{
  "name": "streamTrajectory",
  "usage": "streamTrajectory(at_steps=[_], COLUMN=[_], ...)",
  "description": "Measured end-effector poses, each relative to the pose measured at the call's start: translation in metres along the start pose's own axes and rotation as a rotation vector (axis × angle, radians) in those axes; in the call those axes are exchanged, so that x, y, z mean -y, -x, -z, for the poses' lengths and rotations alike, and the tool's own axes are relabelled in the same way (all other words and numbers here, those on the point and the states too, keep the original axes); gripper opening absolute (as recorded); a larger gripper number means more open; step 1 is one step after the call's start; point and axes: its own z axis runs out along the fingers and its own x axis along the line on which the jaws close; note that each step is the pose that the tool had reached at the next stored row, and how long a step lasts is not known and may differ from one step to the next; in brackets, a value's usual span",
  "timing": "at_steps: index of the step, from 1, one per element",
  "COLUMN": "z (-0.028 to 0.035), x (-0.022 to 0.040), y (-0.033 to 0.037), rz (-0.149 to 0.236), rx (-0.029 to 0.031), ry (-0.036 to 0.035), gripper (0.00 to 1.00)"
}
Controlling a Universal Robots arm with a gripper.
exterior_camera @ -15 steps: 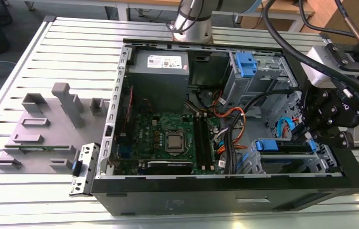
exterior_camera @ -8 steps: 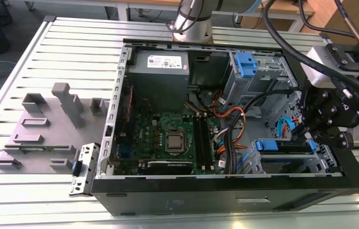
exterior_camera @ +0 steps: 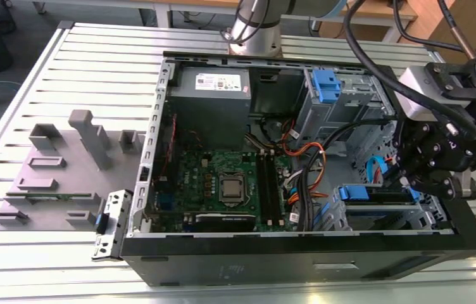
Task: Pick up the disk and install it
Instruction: 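Insert the first disk wire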
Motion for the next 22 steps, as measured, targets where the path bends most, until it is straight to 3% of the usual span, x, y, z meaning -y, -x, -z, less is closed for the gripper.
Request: streamTrajectory(at_steps=[4, 22], z=[-0.0003, -0.0064], x=[-0.0003, -0.0002], y=[0.0, -0.0022], rz=[0.007, 0.008], rx=[0.0129, 0.0123], ry=[-0.0068, -0.0076], gripper=[0.16, 0.16])
